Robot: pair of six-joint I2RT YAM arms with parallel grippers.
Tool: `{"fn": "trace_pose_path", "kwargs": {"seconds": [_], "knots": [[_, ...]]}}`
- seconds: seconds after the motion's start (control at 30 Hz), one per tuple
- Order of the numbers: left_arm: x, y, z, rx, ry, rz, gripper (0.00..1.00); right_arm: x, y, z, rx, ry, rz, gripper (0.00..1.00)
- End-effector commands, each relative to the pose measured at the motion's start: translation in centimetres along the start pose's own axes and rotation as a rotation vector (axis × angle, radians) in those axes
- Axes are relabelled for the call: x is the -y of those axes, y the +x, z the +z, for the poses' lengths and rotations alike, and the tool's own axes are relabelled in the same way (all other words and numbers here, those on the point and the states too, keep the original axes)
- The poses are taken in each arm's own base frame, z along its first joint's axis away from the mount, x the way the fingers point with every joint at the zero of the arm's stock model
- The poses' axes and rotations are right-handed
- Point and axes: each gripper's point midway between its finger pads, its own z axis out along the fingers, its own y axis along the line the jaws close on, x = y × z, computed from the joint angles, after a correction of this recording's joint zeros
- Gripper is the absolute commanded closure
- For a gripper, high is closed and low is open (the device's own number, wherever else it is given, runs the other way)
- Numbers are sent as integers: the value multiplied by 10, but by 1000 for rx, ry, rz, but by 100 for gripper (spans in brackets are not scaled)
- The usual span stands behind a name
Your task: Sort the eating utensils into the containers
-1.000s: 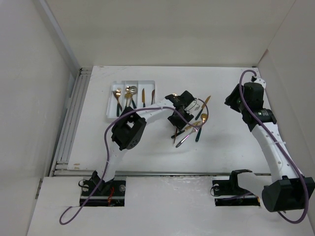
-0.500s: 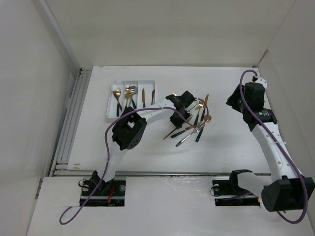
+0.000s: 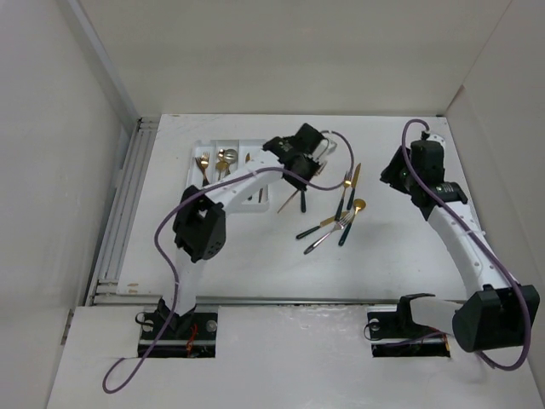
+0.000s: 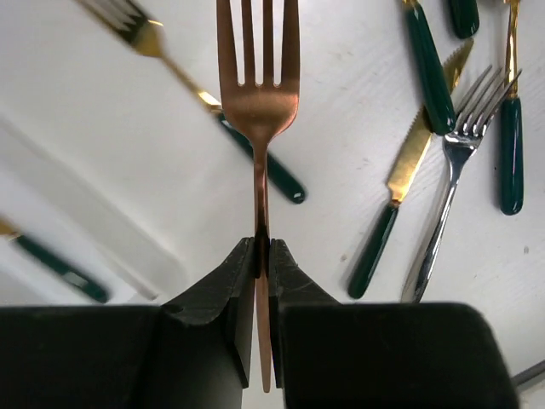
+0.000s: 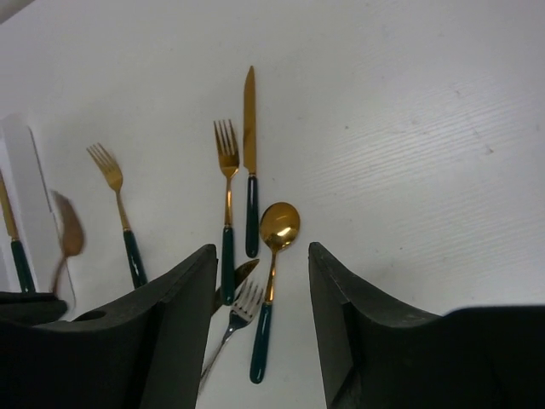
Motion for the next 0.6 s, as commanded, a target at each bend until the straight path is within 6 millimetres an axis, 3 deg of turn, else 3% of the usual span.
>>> {"fn": "trace_pose_path", "kwargs": {"seconds": [0.0, 0.1, 0.13, 0.23, 0.27, 0.37, 0.47, 0.57], "knots": [[-55, -45, -96, 217, -94, -62, 100, -40, -25, -2, 87, -113, 11, 47], [-95, -38, -110, 234, -143, -129, 100, -55, -13, 11, 46, -130, -7, 47], [-128, -31, -122, 243, -196, -186, 100, -63, -12, 12, 43, -136, -19, 47], [-182, -2, -128, 218, -291, -282, 100, -75, -6, 23, 17, -136, -40, 47], [-212, 20, -124, 184, -328, -342, 100, -80, -10, 25, 29, -144, -27, 47], [-266, 54, -132, 167, -412, -452, 100, -94, -3, 33, 8, -180, -23, 47], [-299, 85, -118, 129, -449, -534, 100, -101, 0, 41, -9, -181, -33, 47], [-311, 95, -101, 115, -457, -553, 100, -107, 5, 51, -35, -174, -44, 47]]}}
